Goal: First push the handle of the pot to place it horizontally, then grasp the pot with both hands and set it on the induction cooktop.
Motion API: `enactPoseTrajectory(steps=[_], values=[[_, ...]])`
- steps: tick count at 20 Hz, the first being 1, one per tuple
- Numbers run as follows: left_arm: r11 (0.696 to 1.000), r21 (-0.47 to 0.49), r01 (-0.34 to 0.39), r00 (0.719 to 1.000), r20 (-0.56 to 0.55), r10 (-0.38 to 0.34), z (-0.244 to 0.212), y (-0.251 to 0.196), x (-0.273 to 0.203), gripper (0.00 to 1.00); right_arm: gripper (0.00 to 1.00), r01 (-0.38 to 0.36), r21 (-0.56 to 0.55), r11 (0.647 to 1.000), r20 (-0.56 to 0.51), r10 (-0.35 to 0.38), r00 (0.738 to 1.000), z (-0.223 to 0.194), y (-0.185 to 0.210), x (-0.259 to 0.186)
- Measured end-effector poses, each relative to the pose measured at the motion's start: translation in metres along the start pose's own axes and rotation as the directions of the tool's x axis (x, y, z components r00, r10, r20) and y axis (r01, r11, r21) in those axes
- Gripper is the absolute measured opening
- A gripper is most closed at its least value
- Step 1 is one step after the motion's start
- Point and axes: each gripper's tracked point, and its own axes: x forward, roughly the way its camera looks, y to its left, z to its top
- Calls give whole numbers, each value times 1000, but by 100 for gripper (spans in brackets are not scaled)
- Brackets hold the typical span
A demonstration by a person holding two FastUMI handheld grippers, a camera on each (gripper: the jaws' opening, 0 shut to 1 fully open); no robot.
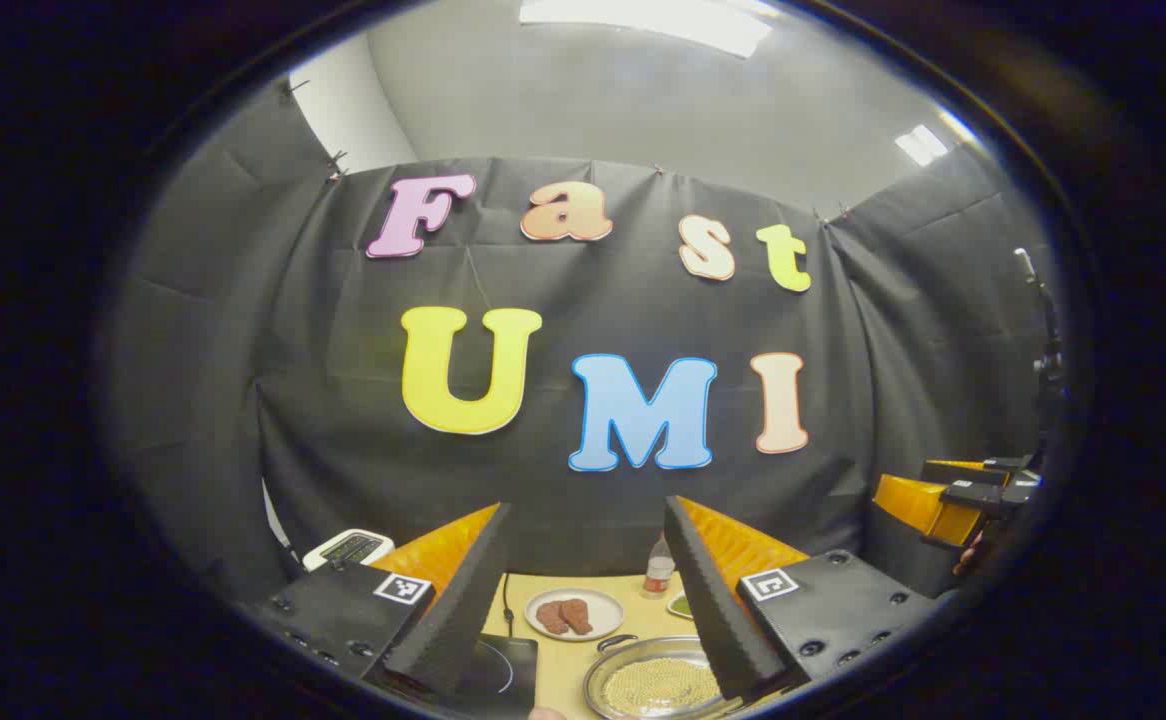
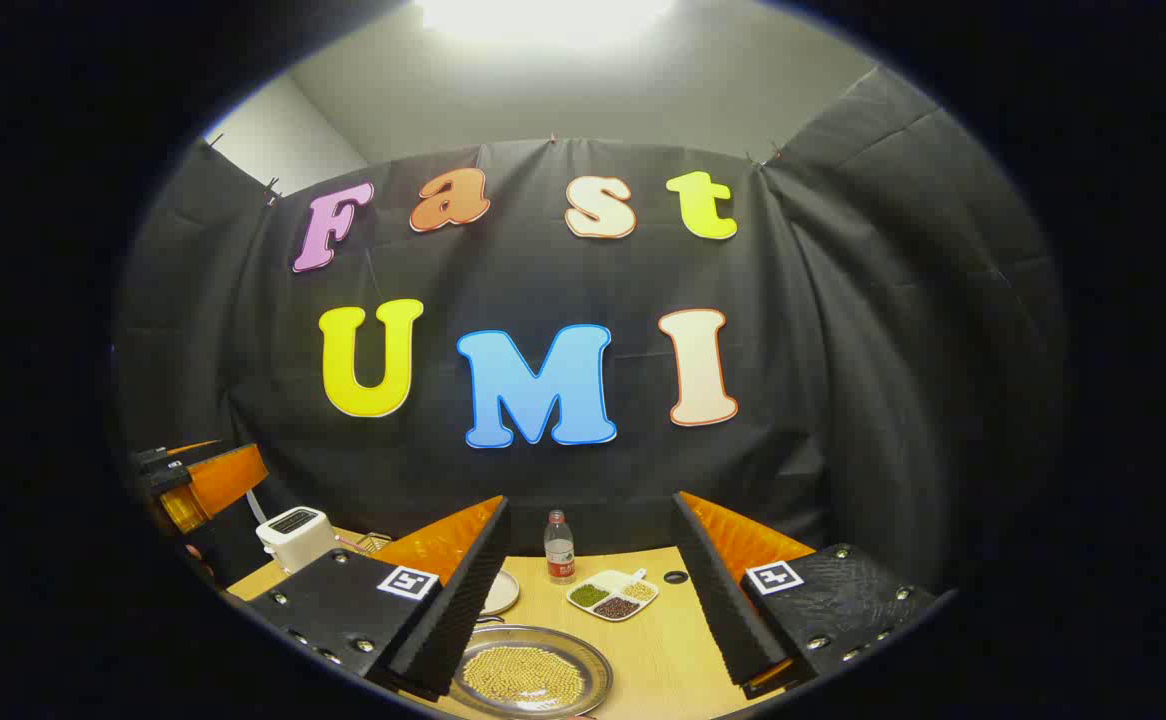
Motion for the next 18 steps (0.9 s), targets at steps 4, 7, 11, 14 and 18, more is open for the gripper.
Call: enactPoseTrajectory(steps=[4, 7, 11, 14, 18], values=[[1000, 10, -20, 1000, 1, 20, 0, 12, 7, 99, 96, -2, 7, 1000, -4, 2, 1000, -2, 6, 11], [999, 13, -42, 999, 4, 42, 0, 19, 9, 99, 96, -17, 17, 1000, -12, 17, 1000, -5, 11, 17], [999, 26, -39, 999, -4, 39, -4, 20, 14, 97, 96, -27, 18, 999, -31, 27, 999, -13, 12, 20], [999, 28, -29, 1000, -9, 29, -8, 17, 17, 95, 96, -32, 18, 999, -59, 33, 998, -25, 13, 21], [998, 51, -20, 1000, -12, 21, -14, 16, 19, 97, 96, -67, 20, 998, -110, 68, 992, -49, 18, 21]])
